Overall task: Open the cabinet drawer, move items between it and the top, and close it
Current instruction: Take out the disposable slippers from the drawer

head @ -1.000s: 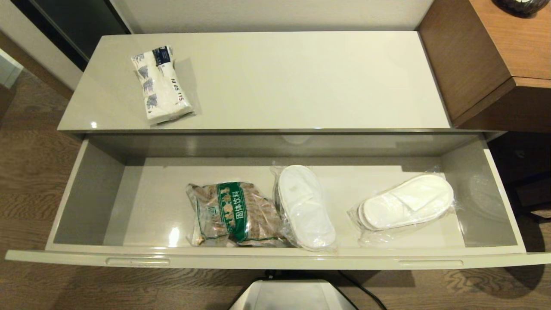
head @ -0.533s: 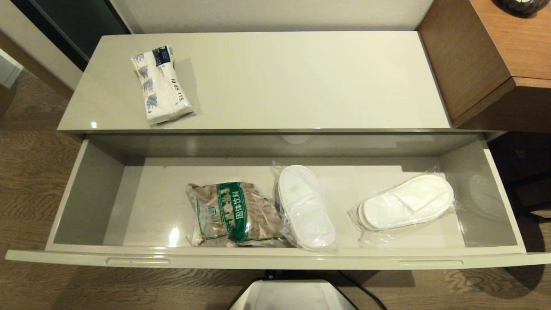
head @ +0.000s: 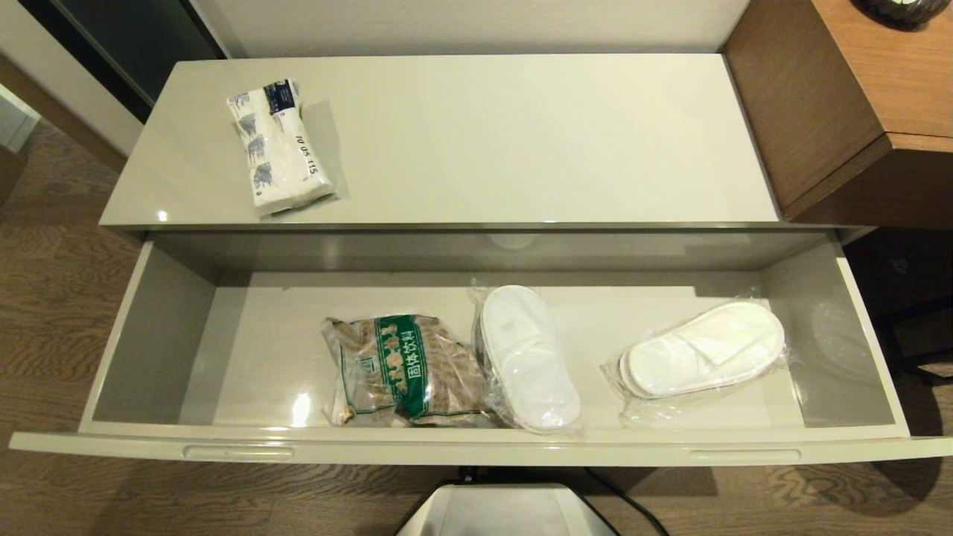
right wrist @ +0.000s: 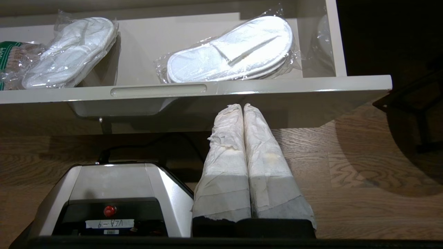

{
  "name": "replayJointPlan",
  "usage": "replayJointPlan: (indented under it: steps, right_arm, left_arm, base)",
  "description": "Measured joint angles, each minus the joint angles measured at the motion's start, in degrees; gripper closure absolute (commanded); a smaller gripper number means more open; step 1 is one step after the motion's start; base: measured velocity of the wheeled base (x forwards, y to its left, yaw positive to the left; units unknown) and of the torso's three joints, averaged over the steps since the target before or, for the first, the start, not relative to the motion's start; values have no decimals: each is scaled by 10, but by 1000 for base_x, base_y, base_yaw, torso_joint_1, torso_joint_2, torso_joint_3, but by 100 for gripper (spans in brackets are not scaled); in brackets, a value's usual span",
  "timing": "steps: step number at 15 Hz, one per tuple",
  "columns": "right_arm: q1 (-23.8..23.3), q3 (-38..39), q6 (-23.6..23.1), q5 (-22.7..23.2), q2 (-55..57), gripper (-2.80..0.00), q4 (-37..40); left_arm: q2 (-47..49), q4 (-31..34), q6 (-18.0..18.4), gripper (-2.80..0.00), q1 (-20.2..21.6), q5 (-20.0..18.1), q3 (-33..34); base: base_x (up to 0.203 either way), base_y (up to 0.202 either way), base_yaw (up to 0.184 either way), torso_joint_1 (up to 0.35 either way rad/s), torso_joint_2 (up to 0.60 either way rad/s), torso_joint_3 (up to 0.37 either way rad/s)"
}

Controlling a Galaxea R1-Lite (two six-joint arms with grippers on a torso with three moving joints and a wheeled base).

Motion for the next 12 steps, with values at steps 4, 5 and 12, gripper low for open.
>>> replayJointPlan:
  steps: [4, 5, 12]
  right_arm:
    - [0, 0, 0, 0, 0, 0, 0]
    - [1, 0, 0, 0, 0, 0, 0]
    - [1, 0, -54, 11, 0, 0, 0]
  left_arm:
    - [0, 0, 0, 0, 0, 0, 0]
    - [0, 0, 0, 0, 0, 0, 0]
    - [0, 0, 0, 0, 0, 0, 0]
  base:
    - [0, 0, 0, 0, 0, 0]
    - [0, 0, 0, 0, 0, 0]
    - [0, 0, 0, 0, 0, 0]
